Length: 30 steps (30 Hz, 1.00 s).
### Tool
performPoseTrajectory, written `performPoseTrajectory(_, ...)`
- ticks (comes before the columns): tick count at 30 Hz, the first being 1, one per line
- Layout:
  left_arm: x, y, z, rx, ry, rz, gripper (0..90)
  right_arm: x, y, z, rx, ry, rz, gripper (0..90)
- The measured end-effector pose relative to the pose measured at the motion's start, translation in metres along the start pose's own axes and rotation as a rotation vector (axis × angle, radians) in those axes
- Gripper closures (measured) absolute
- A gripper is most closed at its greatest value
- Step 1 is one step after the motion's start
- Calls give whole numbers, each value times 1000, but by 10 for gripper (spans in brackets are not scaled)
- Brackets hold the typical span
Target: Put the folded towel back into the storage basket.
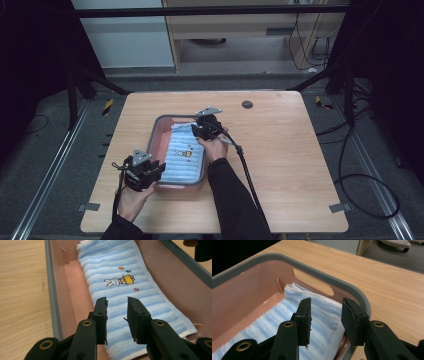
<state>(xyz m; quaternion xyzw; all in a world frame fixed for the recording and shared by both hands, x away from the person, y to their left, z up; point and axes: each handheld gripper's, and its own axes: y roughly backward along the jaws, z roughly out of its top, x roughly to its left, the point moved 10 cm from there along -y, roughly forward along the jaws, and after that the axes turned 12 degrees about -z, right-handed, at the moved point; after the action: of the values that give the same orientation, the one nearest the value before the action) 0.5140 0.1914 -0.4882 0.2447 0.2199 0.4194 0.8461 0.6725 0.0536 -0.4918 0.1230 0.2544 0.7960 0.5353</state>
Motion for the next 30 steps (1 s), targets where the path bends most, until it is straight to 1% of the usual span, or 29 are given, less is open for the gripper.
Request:
performPoseTrajectory(2,1,2,1,-6,-1,1,686,-3,3,3,-11,-3,-4,573)
performPoseTrajectory(3,1,6,4,-23,4,2,677,-5,6,5,-20,-5,-8,540)
performPoseTrajectory(5,2,10,7,-42,1,4,658,-9,11,8,-35,-13,-12,487)
performPoseTrajectory(6,2,10,7,-42,1,4,648,-9,11,8,-35,-13,-12,487)
performPoseTrajectory(7,2,14,10,-58,-1,-2,628,-14,18,13,-59,-20,-21,413)
performPoseTrajectory(8,2,14,10,-58,-1,-2,611,-14,18,13,-59,-20,-21,413)
performPoseTrajectory(9,2,17,13,-71,-9,1,591,-20,25,16,-71,-22,-23,362)
performPoseTrajectory(12,4,25,19,-105,-27,2,523,-26,37,18,-84,-33,-13,304)
performPoseTrajectory(14,4,29,22,-119,-28,-9,477,-31,46,17,-86,-44,-2,261)
performPoseTrajectory(17,8,34,25,-145,-32,0,415,-43,60,14,-103,-40,-3,241)
performPoseTrajectory(19,10,37,26,-154,-33,-2,372,-52,69,11,-110,-50,-8,223)
performPoseTrajectory(22,13,40,27,-156,-34,-23,315,-66,84,3,-120,-67,-4,206)
performPoseTrajectory(23,14,41,27,-159,-32,-23,308,-70,89,0,-122,-70,-5,201)
performPoseTrajectory(26,17,42,26,-161,-33,-14,280,-85,102,-12,-122,-78,-13,189)
performPoseTrajectory(28,19,43,24,-163,-45,-1,268,-95,110,-22,-120,-87,-14,180)
performPoseTrajectory(30,22,42,22,-155,-47,7,255,-105,117,-33,-115,-91,-21,177)
